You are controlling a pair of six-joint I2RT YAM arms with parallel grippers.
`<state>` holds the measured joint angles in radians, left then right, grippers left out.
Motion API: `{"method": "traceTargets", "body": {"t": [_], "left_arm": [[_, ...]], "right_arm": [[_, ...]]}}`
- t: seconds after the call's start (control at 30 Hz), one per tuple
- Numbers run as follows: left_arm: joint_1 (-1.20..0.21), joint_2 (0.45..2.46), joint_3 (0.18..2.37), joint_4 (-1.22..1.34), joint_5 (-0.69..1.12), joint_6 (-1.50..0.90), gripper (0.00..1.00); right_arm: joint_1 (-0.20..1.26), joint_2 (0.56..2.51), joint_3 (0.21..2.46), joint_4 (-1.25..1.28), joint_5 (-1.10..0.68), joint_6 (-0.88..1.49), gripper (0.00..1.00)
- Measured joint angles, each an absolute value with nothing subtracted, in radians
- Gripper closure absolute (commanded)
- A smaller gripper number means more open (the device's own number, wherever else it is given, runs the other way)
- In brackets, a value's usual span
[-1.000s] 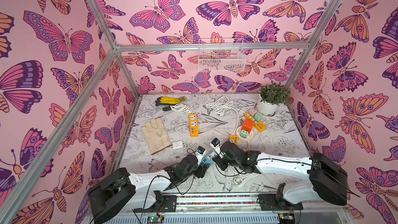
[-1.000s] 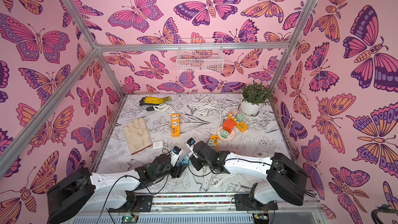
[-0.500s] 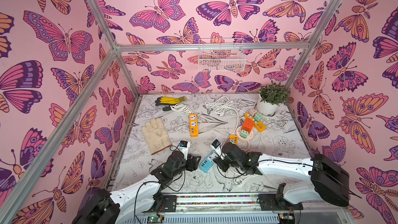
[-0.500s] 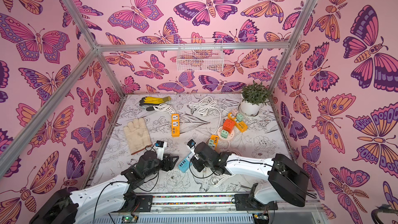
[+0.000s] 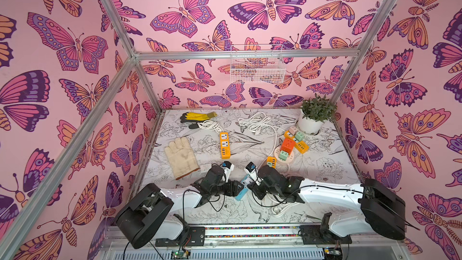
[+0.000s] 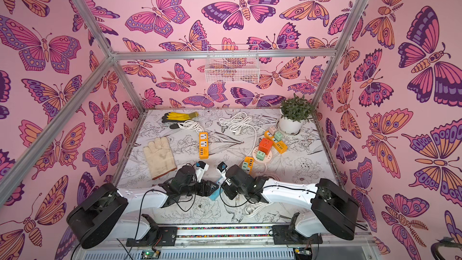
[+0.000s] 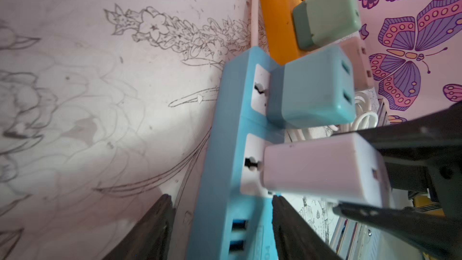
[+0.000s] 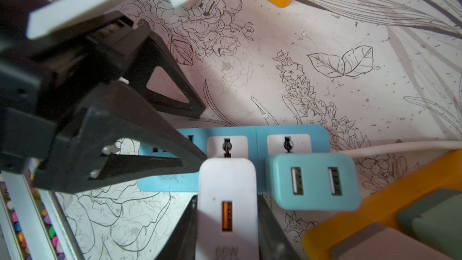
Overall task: Pull the plug off the socket
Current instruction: Remove the plug from the socket.
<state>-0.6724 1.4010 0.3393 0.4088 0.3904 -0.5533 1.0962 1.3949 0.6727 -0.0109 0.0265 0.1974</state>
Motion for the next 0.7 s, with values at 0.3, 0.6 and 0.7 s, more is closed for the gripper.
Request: {"method": "traceTargets", "body": {"t": [0.3, 0.6, 0.7], "left_arm": [[-0.646, 1.468, 0.382, 0.416, 0.408, -0.558, 0.44], [-0.614, 1.455, 0.412, 0.321, 0.416, -0.546, 0.47], [-0.611, 1.454, 0.423, 0.293, 0.423, -0.535, 0.45]], "right_arm": [[1.103, 1.395, 0.739, -0.134, 0.072, 0.189, 0.90], [1.122, 1.352, 0.736, -0.182, 0.113, 0.190, 0.90], [1.146, 1.364, 0.736, -0.176, 0.133, 0.185, 0.90]]}}
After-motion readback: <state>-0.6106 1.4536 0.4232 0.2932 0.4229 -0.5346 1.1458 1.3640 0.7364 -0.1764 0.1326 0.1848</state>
